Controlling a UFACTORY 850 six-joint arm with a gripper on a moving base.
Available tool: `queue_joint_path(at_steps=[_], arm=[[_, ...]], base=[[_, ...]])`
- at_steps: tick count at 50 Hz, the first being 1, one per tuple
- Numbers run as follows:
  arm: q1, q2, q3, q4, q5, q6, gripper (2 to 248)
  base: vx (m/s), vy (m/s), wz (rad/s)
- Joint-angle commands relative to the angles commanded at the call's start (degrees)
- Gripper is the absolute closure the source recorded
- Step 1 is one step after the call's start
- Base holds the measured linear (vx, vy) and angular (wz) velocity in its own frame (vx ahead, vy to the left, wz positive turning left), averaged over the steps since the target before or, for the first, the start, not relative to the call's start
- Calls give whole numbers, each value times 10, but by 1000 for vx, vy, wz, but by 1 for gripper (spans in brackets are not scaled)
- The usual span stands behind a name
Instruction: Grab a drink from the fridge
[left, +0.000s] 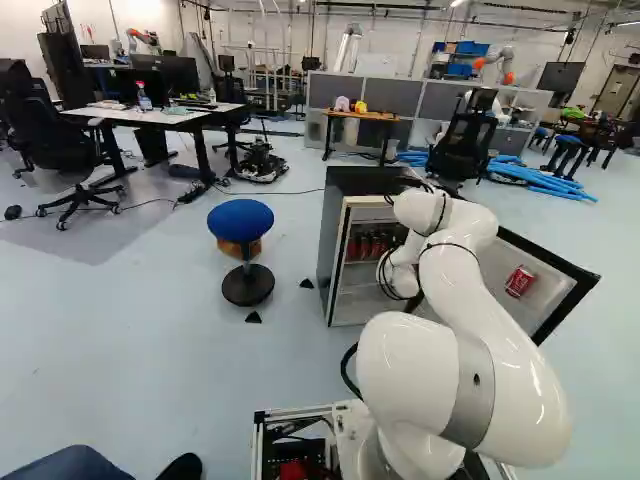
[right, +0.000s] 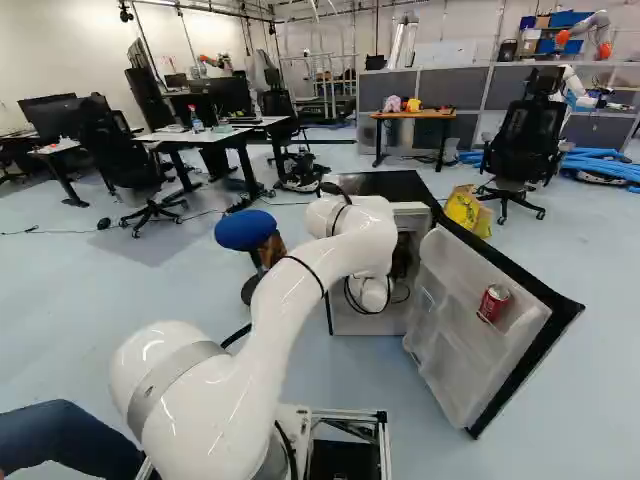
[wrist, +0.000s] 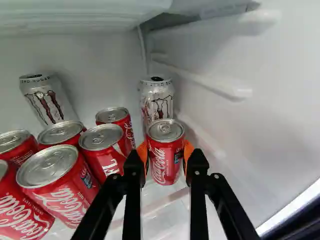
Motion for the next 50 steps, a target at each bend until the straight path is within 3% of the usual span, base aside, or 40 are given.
queue_joint_path(at_steps=[25,50], arm=[[-6,56,70,0,0,0,158],[-13,158,208,0,0,0,158]], base=[[0,0,0],[0,0,0]])
